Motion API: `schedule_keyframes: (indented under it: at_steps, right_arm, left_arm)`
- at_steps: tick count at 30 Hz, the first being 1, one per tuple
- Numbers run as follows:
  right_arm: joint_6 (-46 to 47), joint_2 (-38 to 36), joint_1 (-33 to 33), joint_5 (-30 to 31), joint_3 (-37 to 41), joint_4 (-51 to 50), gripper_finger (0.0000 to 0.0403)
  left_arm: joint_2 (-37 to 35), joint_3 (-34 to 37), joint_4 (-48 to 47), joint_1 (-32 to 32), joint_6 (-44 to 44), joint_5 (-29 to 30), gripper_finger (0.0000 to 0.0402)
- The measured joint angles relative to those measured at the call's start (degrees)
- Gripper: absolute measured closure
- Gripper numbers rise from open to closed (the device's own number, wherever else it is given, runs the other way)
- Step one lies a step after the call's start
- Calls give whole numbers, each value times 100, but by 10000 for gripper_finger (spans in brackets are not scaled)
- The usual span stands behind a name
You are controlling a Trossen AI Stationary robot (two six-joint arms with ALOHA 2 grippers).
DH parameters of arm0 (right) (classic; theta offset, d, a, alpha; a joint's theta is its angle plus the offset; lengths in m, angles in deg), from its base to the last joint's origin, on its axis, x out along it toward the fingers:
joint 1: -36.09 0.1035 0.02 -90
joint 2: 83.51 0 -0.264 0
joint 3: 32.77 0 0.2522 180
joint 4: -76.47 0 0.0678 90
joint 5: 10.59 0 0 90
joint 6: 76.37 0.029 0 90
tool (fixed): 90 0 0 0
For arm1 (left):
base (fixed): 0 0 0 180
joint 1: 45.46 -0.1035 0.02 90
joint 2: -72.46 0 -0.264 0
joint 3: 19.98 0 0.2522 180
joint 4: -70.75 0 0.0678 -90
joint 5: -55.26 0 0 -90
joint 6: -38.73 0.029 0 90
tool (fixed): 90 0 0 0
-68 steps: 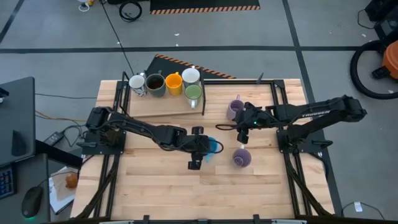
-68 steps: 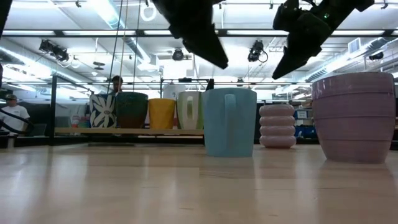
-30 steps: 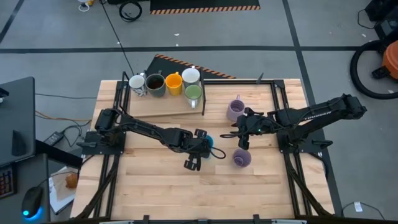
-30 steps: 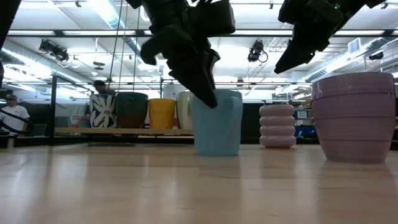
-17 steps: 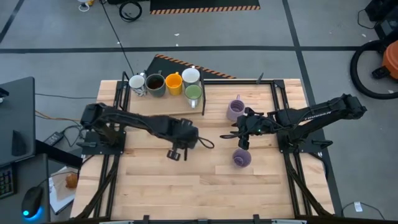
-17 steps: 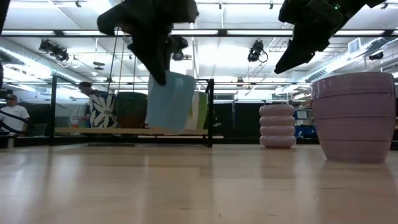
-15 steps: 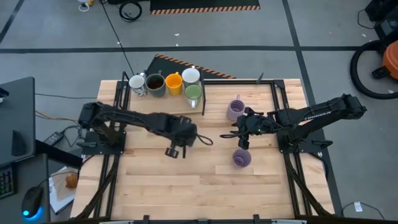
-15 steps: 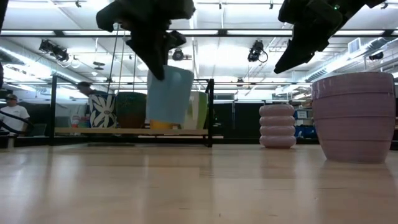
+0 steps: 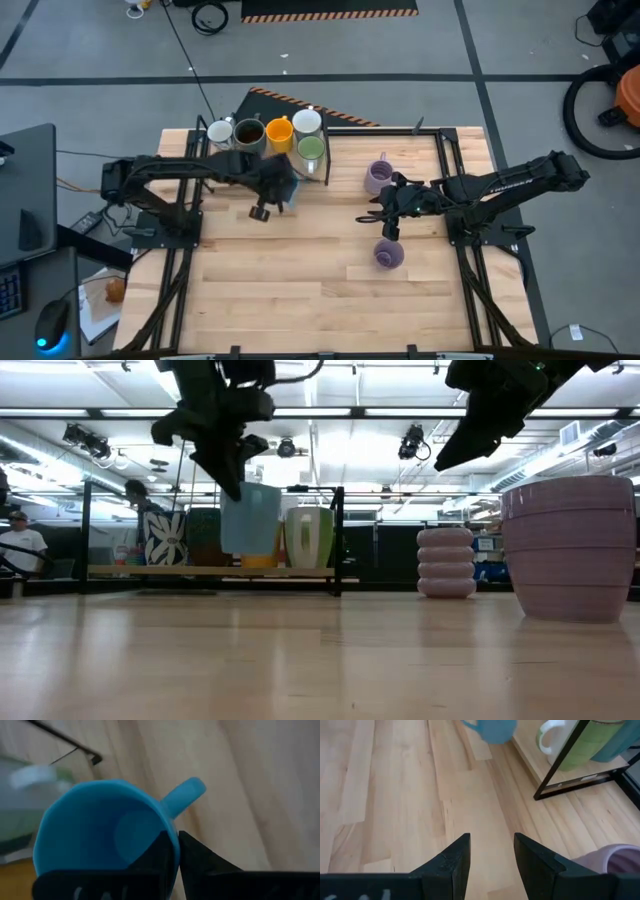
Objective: Place coffee mugs
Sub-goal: Put the blue mug on the shelf
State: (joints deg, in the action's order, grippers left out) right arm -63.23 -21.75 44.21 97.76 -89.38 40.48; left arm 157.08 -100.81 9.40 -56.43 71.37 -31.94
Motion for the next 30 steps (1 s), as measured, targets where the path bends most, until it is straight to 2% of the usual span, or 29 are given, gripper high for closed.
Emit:
schedule_keyframes:
  at_steps: [7, 15, 20, 30]
  right_arm:
    - [18, 0, 0, 1, 0, 63, 245]
    - [18, 0, -2, 2, 0, 104, 245]
    - [20, 0, 0, 2, 0, 128, 245]
    - [20, 0, -1, 1, 0, 210, 245]
  left_arm:
    - [53, 0, -6, -826, 1060, -328, 371]
    - [70, 0, 150, -1618, 1841, -828, 370]
    - [112, 0, 218, -1865, 2216, -1123, 370]
    - [450, -5, 345, -2082, 2605, -1188, 370]
